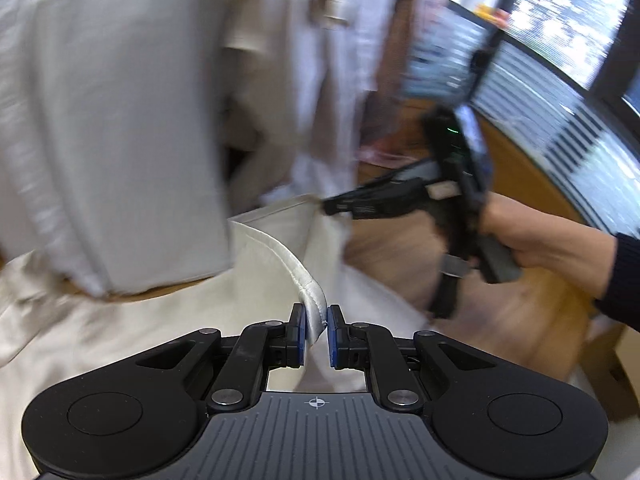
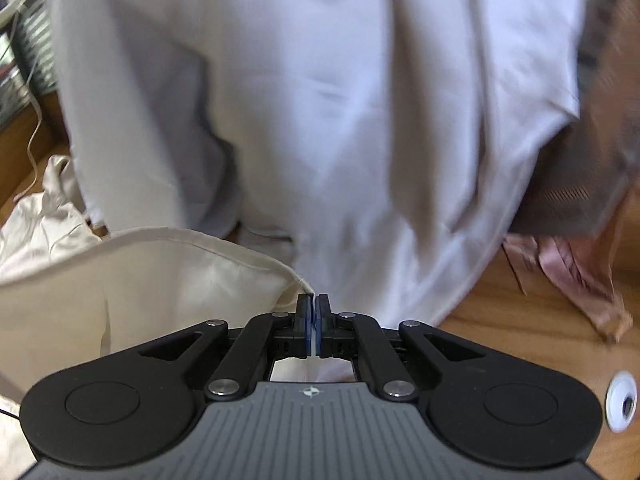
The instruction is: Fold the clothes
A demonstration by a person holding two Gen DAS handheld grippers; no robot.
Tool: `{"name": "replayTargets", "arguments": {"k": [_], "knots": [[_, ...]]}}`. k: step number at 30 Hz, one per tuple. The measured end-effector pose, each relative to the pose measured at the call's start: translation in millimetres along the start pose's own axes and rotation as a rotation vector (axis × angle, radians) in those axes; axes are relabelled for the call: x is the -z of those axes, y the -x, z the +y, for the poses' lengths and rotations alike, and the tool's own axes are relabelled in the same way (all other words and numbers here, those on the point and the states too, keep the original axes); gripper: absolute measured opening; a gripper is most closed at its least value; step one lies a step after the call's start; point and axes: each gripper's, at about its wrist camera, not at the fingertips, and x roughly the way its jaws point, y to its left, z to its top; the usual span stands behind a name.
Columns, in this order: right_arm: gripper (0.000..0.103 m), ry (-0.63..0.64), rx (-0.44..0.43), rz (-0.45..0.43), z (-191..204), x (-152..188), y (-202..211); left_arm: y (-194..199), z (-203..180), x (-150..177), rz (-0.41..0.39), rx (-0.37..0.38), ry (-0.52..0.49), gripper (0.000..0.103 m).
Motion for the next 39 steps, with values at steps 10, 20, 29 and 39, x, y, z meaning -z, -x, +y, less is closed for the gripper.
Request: {"name": "replayTargets", "arguments": {"k": [10, 20, 29, 39], "knots": [[0.026, -0.183, 0.051, 0.072, -50.2, 58.1, 75.6, -82.1, -71.5, -3.4, 0.128, 0.139, -0.158, 0.013], [0.028, -0.345, 0.115, 0.089, -47.7, 125.3, 144.8, -116.7, -106.6, 7.6, 0.216, 0.203, -0.305, 0.013], [0.033, -0.39, 0.13, 0.079, -31.4, 139.5, 166.3, -109.5, -89.5, 16.1, 0.215, 0.181, -0.267, 0.03], [0.046, -0.325, 0.037, 0.067, 1.4, 82.1, 135.5, -57.3, 10.1, 19.6, 0.149, -0.033, -0.085, 0.04]]}}
